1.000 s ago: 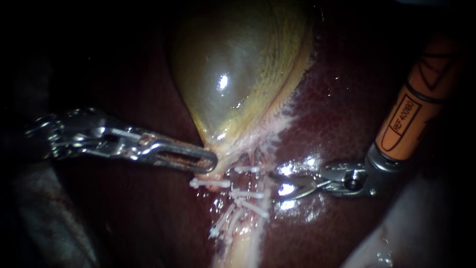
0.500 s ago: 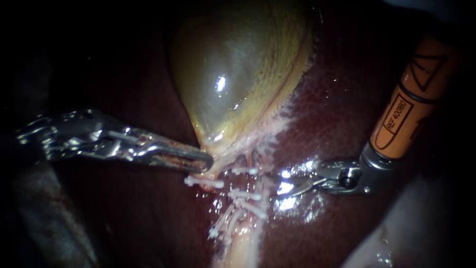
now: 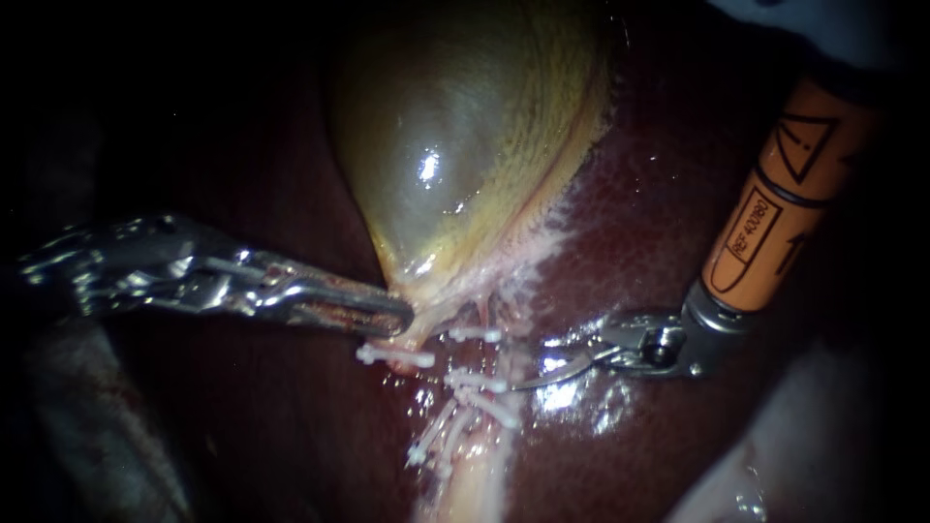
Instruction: Go to the cutting position right tube
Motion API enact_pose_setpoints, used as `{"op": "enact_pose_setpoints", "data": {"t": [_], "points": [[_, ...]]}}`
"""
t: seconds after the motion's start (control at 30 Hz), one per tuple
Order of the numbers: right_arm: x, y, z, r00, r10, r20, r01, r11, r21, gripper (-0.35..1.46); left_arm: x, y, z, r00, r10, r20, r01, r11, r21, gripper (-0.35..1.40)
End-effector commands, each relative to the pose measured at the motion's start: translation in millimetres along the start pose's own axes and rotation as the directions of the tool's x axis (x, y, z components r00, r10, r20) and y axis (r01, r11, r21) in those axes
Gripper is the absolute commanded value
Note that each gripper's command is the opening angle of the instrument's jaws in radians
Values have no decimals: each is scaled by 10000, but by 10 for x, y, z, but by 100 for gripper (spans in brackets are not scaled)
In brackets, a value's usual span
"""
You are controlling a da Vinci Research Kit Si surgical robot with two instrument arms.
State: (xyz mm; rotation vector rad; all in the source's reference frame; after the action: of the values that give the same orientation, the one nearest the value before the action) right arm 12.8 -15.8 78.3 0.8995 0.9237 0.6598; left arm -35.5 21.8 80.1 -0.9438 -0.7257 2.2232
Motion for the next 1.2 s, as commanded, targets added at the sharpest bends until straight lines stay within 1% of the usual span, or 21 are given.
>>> {"op": "enact_pose_setpoints", "data": {"t": [0.03,0.8,1.2], "points": [[0,1,1,10000,3,-3,-3,10000,-15,108,0,1,0,10000,-11,-1,11,10000,5,-35],[5,4,19,10000,46,-37,-46,10000,-86,110,6,18,-6,10000,-87,-16,87,9999,67,-35],[4,6,34,10000,54,-62,-55,9999,-146,111,8,22,-6,10000,-46,-18,46,10000,86,-35]]}}
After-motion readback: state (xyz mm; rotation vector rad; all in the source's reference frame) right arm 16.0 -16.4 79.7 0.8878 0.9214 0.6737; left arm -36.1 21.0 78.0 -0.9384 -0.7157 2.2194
